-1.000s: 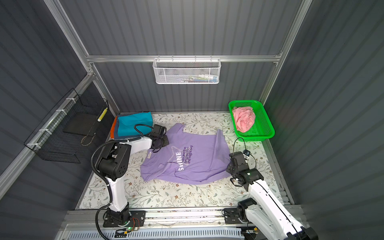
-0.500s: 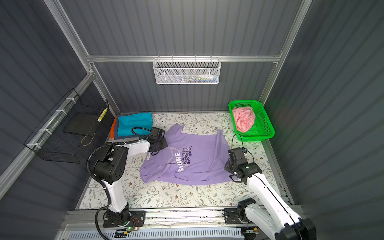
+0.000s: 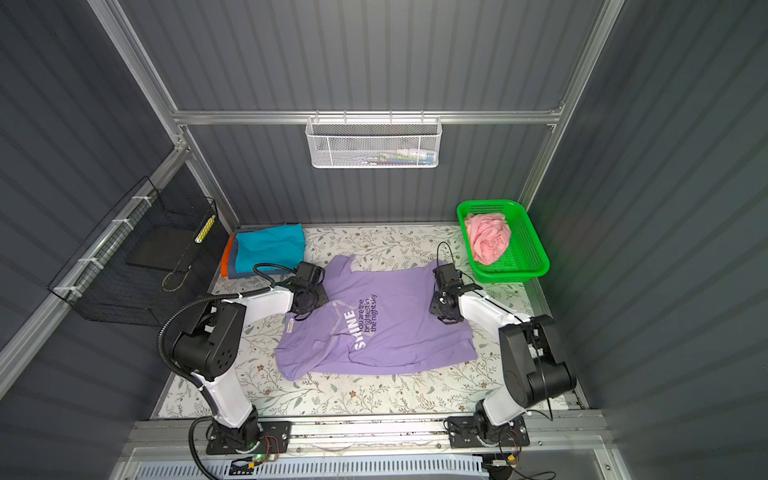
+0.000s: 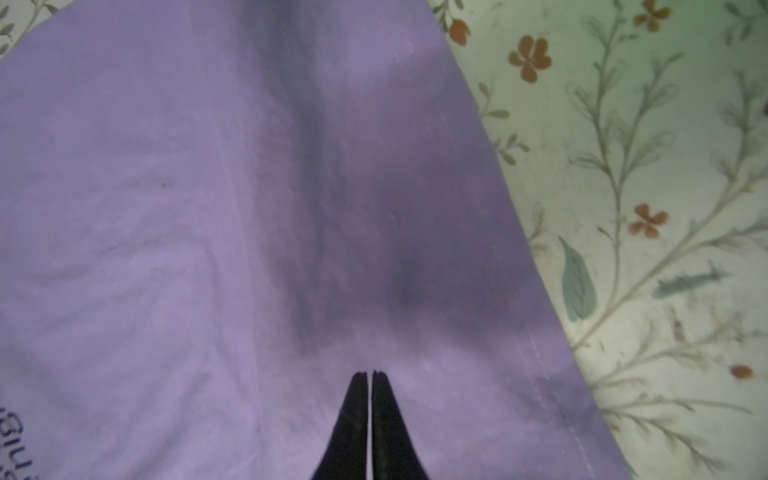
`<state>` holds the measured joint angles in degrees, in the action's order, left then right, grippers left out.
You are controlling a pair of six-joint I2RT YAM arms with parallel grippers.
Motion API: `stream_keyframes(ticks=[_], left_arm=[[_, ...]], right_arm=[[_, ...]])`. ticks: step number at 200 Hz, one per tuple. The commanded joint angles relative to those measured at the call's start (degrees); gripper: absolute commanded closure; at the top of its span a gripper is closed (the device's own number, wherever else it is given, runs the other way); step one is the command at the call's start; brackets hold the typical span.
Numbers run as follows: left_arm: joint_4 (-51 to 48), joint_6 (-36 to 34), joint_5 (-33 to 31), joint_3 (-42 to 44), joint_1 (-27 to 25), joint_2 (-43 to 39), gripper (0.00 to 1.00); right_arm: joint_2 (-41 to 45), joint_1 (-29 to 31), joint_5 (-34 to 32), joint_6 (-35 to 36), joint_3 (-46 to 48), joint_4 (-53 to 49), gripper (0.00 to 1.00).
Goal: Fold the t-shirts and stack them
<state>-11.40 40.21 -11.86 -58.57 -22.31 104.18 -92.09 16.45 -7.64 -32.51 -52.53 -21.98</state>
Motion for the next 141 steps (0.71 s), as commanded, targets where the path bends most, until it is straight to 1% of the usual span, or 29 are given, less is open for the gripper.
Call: stream_keyframes(ticks=[1,19,47,71,96,125,141], left_arm=[[-13.33,1.11,-2.00,1.61,0.42,2.03,0.96],[-13.94,0.92,-2.62,0.14,0.44,2.26,0.97],[-14.44,0.11,-2.51,-2.92,0.50,4.07,0.96],[-14.53,-1.23,-1.12,-6.26,0.51,5.86,0.94],[-14.35,-1.80,0.21,-8.03,0.42,3.27,0.90],[-15.44,-1.97,0.17,-8.34,0.17,-2.24,0.84],[-16.64,-2.36,-0.61,-8.35,-0.85,-4.98,0.81]], right_arm=[[-4.75,-1.51,0.19,1.69,-2.92,0.98,0.88],[-8.02,-3.08,2.01,1.08,-4.42,1.05,0.85],[-9.99,-5.15,2.35,1.04,-7.42,0.09,0.83],[-10.50,-7.94,4.74,1.46,-9.51,0.02,0.85],[-4.13,-7.92,3.99,2.94,-8.12,0.00,0.86],[8.61,-7.06,1.19,4.03,-3.63,-5.95,0.82],[14.07,-6.78,0.45,4.17,-0.91,-10.33,0.79]])
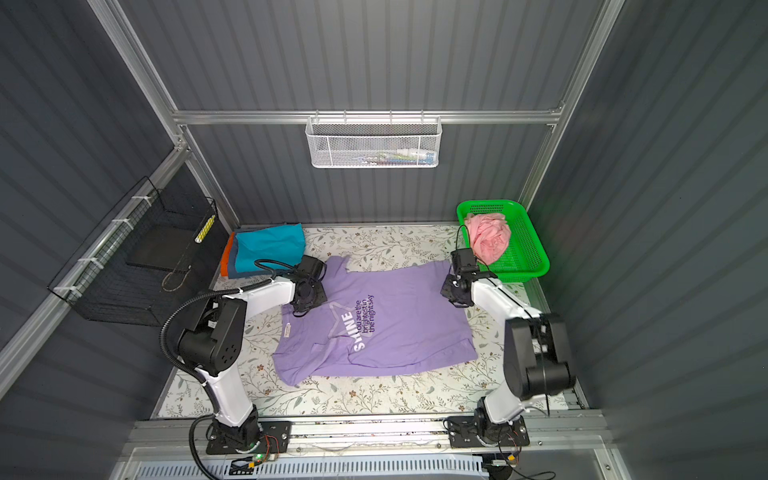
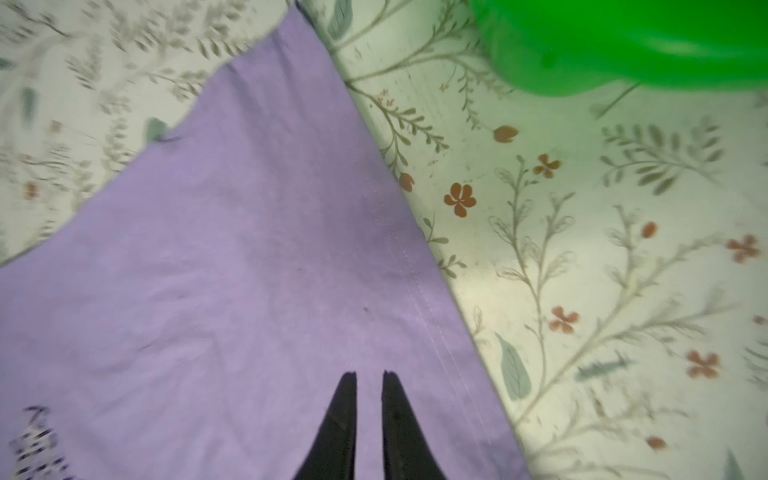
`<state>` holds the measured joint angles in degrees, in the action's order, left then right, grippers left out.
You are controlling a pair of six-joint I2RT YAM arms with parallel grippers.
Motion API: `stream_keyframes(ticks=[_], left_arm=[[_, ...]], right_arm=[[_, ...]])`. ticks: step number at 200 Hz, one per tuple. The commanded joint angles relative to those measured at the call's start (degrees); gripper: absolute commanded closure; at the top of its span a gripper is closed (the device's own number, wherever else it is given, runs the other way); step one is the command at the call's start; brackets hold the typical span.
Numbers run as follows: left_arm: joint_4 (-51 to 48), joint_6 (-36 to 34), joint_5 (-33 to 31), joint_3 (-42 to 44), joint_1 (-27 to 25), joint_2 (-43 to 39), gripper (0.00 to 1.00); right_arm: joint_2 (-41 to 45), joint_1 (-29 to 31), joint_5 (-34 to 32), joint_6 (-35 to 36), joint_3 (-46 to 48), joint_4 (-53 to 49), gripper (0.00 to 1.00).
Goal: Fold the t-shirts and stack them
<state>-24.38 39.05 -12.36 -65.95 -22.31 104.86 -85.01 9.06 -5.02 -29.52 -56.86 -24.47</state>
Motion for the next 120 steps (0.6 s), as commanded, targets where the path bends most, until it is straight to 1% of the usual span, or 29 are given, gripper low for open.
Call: stream_keyframes(ticks=[1,16,33,42,70,120], left_arm=[[-3.74,-1.23,-0.20,-0.99,-0.96,-5.78,0.81],[-5.48,-1.83,-2.70,-0.95,-3.36,-8.05,0.79],[-7.40,-2.61,-6.53,-1.01,-7.29,-10.18,0.78],[-7.80,-2.90,-7.38,-0.89,-9.37,-10.79,0.77],[-6.81,-3.14,-5.61,-0.86,-13.91,-10.20,0.77],[-4.86,-3.87,-2.23,-7.00,-20.02,-1.76,0.77]], right_arm=[[7.33,0.61,-2.23,1.15,3.55,-8.21,0.79],[10.84,0.61,-2.17,0.98,6.12,-12.66,0.76],[14.15,0.61,-1.96,0.15,10.02,-16.12,0.69],[15.75,0.61,-1.95,-0.47,12.30,-17.17,0.66],[18.13,0.52,-2.16,-1.91,17.88,-17.25,0.63],[12.61,0.44,-1.16,-2.30,19.38,-13.03,0.63]])
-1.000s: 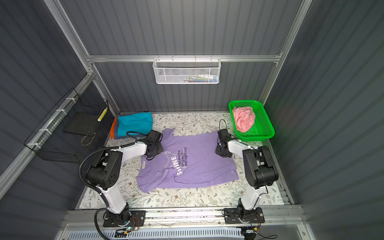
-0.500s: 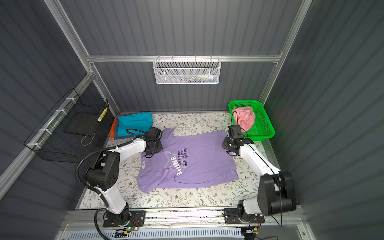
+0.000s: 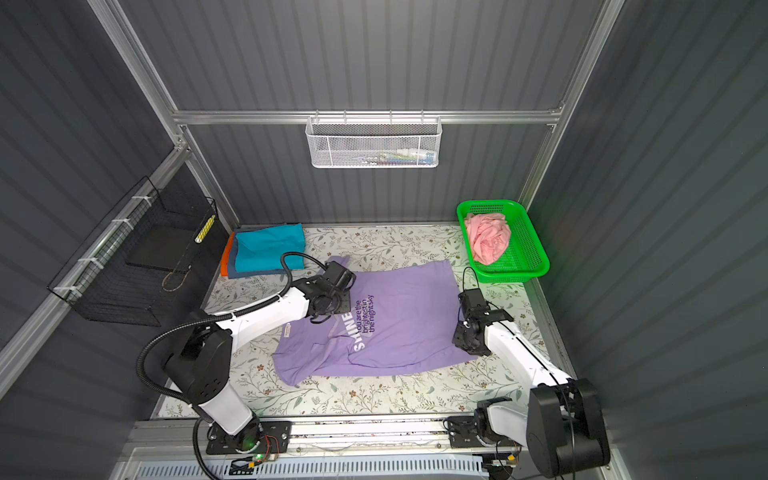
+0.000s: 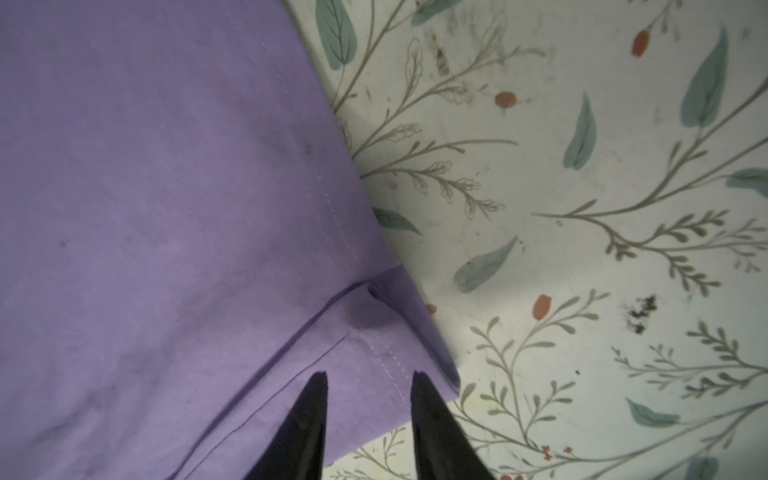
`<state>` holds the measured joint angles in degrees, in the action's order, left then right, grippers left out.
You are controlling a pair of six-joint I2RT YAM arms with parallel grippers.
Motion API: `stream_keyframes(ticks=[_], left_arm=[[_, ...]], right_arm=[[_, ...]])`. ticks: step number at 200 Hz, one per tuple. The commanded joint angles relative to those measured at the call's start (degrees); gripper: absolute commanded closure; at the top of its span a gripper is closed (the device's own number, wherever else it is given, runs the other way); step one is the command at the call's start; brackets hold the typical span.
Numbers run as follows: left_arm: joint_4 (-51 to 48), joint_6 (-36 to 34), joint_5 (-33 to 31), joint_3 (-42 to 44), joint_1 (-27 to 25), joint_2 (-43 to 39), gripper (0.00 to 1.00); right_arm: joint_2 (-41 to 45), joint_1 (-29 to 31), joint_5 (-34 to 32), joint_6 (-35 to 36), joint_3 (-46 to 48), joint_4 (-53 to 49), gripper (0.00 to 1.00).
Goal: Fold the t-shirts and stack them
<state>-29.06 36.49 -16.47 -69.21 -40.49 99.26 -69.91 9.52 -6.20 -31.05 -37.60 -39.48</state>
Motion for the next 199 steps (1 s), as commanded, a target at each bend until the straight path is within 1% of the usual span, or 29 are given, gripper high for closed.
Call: stream_keyframes(ticks=[1,27,70,72,75,81,82,83,88,94,99,119,152,160,170,174,178,199], left_arm=[[-0.11,-1.32,1.92,-3.87,-1.94,4.05,0.77],[1.38,-1.20,4.53,-6.31,-2.82,8.66,0.77],[2.63,-0.28,6.29,-7.95,-2.99,13.79,0.78],[2.61,-0.28,6.32,-8.02,-2.96,13.95,0.78],[2.67,-0.24,6.42,-8.11,-2.99,14.29,0.78],[2.69,-0.22,6.39,-8.33,-3.01,14.82,0.78],[2.65,-0.20,6.42,-8.36,-2.97,14.91,0.78],[2.67,-0.20,6.39,-8.38,-2.99,14.99,0.78],[2.68,-0.15,6.55,-8.60,-3.00,15.50,0.78],[2.56,-0.15,6.62,-8.86,-3.00,16.09,0.78],[2.57,-0.18,6.58,-9.13,-2.99,16.57,0.78],[2.69,-0.17,6.71,-10.13,-2.93,18.79,0.79],[2.54,0.61,6.63,-11.21,-2.95,21.96,0.81],[2.67,0.84,6.66,-11.20,-2.97,22.56,0.81],[2.81,1.02,6.75,-11.21,-2.91,23.37,0.82],[2.73,1.04,6.86,-13.26,-2.92,23.68,0.82],[2.73,1.04,6.94,-13.55,-2.83,24.05,0.83],[3.15,1.30,8.12,-13.63,-2.27,25.64,0.84]], right_arm=[[-2.64,-0.02,0.08,-0.77,0.06,2.06,0.64],[-6.32,-0.03,0.14,-1.12,-1.68,3.66,0.64],[-11.15,-0.11,0.21,-1.91,-3.13,4.77,0.62],[-11.18,-0.11,0.26,-1.91,-3.11,4.86,0.63],[-11.26,-0.16,0.26,-1.99,-3.09,4.97,0.67],[-11.22,-0.15,0.30,-2.08,-3.00,5.11,0.79],[-11.22,-0.15,0.30,-2.08,-3.00,5.11,0.79],[-11.17,-0.12,0.26,-2.09,-3.05,5.10,0.83],[-10.97,-0.19,0.16,-2.17,-2.92,5.07,0.91],[-10.42,-0.20,-0.02,-2.17,-2.83,4.97,0.97],[-9.93,-0.20,-0.18,-2.10,-2.74,4.73,1.00],[-7.25,-0.22,-2.15,-2.01,-3.03,2.38,1.00],[0.42,-0.47,-5.50,-2.64,-2.68,-3.93,1.00],[2.48,-0.55,-5.98,-3.12,-2.26,-5.38,0.97],[5.00,-0.60,-6.26,-4.17,-1.52,-6.98,0.92],[5.46,-0.56,-6.26,-4.61,-1.09,-7.40,0.91],[7.77,-0.55,-6.01,-5.06,-0.66,-7.78,0.91],[12.75,-0.55,-3.86,-8.42,1.88,-8.89,0.91]])
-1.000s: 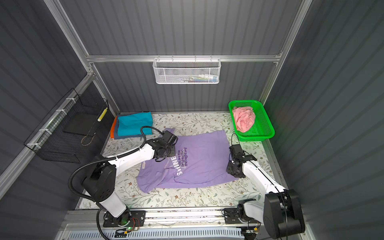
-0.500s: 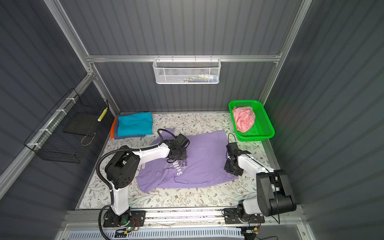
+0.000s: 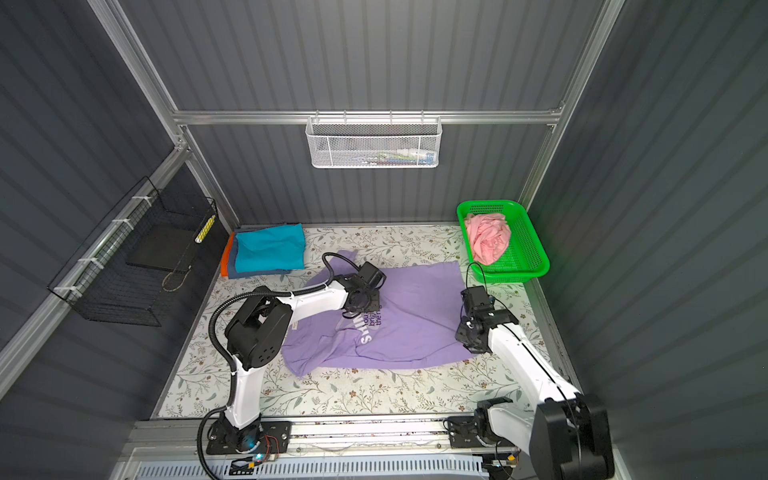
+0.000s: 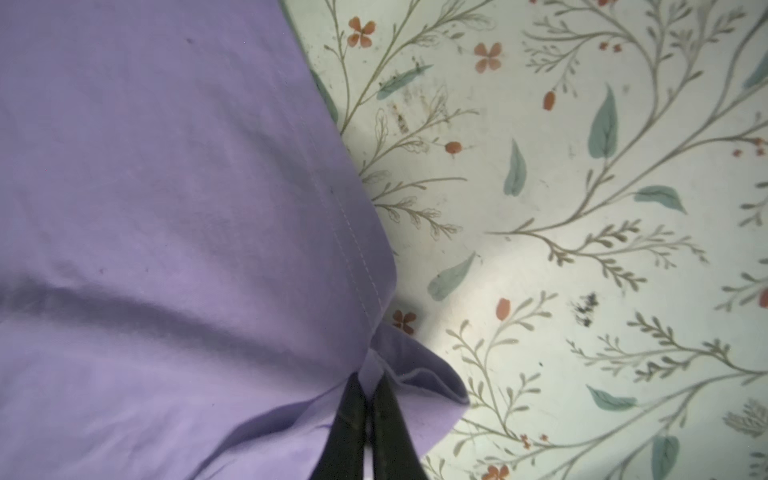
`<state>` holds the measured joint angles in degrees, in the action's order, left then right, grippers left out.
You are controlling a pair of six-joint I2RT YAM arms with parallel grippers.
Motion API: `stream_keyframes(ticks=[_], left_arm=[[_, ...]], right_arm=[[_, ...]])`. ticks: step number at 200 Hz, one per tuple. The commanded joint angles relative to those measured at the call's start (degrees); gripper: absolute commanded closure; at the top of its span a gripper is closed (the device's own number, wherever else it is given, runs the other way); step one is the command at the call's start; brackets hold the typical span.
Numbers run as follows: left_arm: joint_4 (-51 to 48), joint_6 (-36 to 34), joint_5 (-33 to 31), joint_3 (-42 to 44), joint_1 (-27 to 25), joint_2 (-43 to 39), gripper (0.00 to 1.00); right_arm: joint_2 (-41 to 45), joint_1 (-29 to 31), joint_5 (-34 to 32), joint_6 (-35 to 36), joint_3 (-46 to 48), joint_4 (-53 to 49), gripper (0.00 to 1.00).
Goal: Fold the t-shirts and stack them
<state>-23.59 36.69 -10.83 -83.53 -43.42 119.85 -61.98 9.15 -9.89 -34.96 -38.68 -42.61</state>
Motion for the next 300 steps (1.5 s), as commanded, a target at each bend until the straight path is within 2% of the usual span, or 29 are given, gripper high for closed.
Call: stream_keyframes(ticks=[1,29,54,61,70,98,130,157,162,179,196,215,230,251,262,275,300], left_arm=[[-2.32,1.10,2.52,0.66,0.73,5.09,0.84],[-1.72,0.94,3.41,1.50,2.15,5.77,0.85],[-1.76,0.25,3.56,1.96,3.07,5.12,0.85],[-1.88,0.11,3.49,1.96,3.25,4.77,0.85],[-1.89,0.02,3.43,4.26,3.34,4.24,0.85],[-2.40,0.37,3.08,6.06,4.02,3.11,0.84],[-5.47,1.65,2.83,7.30,5.44,2.03,0.84],[-7.46,1.85,1.52,8.47,6.06,-0.14,0.84],[-7.65,1.90,1.40,8.57,6.15,-0.58,0.83],[-7.85,1.82,1.57,8.47,6.12,-2.31,0.79],[-8.55,1.90,2.18,7.54,6.09,-4.31,0.74],[-9.09,1.75,3.21,6.38,5.90,-6.97,0.66],[-9.62,1.31,3.59,5.26,5.52,-8.98,0.65],[-10.74,0.80,3.88,4.51,5.10,-11.92,0.65],[-10.95,0.64,3.90,4.88,5.10,-13.77,0.65],[-11.36,0.24,3.75,5.41,5.18,-15.80,0.65],[-12.66,-0.97,2.52,6.86,6.79,-18.87,0.65]], right_arm=[[5.01,-0.18,-0.01,-4.68,3.06,-5.75,0.91],[9.74,-0.18,1.38,-8.59,6.13,-6.11,0.85],[10.65,-0.18,1.71,-9.92,6.66,-6.31,0.81],[10.56,-0.16,1.83,-10.01,6.67,-6.41,0.85],[10.69,-0.18,2.13,-9.94,6.59,-6.51,1.00],[12.72,-0.18,3.19,-10.64,6.60,-7.89,1.00],[20.29,-0.18,2.61,-13.93,8.03,-10.48,1.00],[23.63,-0.12,5.79,-16.61,9.21,-11.96,1.00],[24.14,-0.10,6.41,-17.36,9.76,-12.28,0.93],[26.33,0.08,6.80,-18.69,10.81,-11.72,0.61],[27.04,-0.01,2.72,-17.83,8.71,-11.55,0.56],[23.14,-0.01,-1.63,-14.38,3.19,-10.03,0.56],[17.50,-0.01,-2.12,-11.37,-1.11,-6.92,0.60],[6.30,0.08,1.20,-7.40,-6.06,0.52,0.86],[0.20,0.30,3.26,-5.62,-8.13,4.07,0.94],[-7.28,0.80,4.82,-3.91,-9.98,7.98,0.95],[-18.41,1.65,5.19,-1.17,-13.88,11.99,0.90]])
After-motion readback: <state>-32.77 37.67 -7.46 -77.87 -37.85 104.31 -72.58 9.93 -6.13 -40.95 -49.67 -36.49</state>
